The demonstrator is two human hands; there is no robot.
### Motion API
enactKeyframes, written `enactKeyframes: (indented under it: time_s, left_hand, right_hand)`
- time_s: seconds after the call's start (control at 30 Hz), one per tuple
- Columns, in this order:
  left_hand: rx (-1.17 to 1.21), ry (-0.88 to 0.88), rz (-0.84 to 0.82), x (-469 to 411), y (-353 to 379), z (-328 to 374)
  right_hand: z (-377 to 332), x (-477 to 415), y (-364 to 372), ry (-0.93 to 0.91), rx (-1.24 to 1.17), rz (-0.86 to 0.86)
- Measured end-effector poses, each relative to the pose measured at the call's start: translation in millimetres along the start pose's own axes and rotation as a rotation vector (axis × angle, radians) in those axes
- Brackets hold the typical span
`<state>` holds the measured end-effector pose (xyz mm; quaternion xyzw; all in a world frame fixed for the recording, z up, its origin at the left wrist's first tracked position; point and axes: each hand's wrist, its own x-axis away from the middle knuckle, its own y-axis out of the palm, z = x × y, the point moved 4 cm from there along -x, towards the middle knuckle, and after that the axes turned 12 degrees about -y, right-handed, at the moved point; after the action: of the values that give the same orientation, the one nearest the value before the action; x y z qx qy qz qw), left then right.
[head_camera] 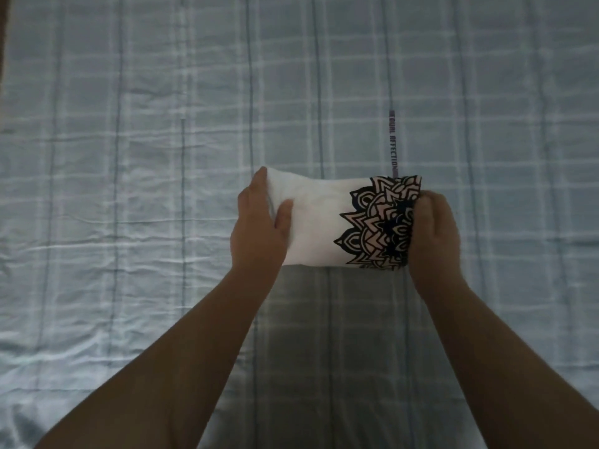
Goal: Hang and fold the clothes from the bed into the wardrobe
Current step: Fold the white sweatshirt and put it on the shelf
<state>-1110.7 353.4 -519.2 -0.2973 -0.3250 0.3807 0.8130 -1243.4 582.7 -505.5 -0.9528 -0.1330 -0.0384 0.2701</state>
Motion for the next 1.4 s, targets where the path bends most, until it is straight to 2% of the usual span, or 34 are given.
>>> enactKeyframes:
  time_s: [0.07,0.17,0.33,0.47,0.53,0.6,0.67,0.73,0.8,0.9,1.1,1.33,1.4]
  left_hand:
    - [-0.021,-0.019,0.022,-3,3,-1]
    - [-0.065,-0.064,0.057,-3,6,-8]
    - [-0.062,-0.172,0.108,3,8,-11]
    - [-0.096,-0.078,0.085,3,6,-1]
    - [-0.214,0.013,0.134,1,-3,8]
    - [-0.347,0.172,0.170,3,-9,17]
    - [-0.453,0.387,0.113,7,-5,26]
    - [-0.562,0.572,0.004,12,6,30]
    - [-0.647,0.661,-0.073,12,15,27]
    - [-0.708,0.654,-0.123,7,21,15]
    - [-0.739,0.493,-0.132,8,35,5]
    - [-0.773,0.431,-0.210,12,30,12]
    - [-0.712,0.455,-0.214,12,25,14]
  right_hand:
    - [4,12,2,-0.062,0.121,-0.069]
    - [18,16,10,-0.006,0.250,-0.054]
    - [30,10,25,0.124,0.224,0.046]
    - [23,11,22,0.117,0.174,0.014]
    - [13,7,12,0.082,0.228,0.008]
    - [-4,3,0,-0.091,0.399,0.052]
    - [-28,4,-3,-0.356,0.504,0.058]
    - [-43,7,12,-0.618,0.618,-0.105]
    - [-39,11,31,-0.738,0.788,-0.332]
    - [-13,8,41,-0.663,0.932,-0.479]
    - [13,8,54,-0.601,0.876,-0.440]
    - [3,4,50,-0.586,0.859,-0.497]
    - [-3,5,45,-0.630,0.782,-0.480]
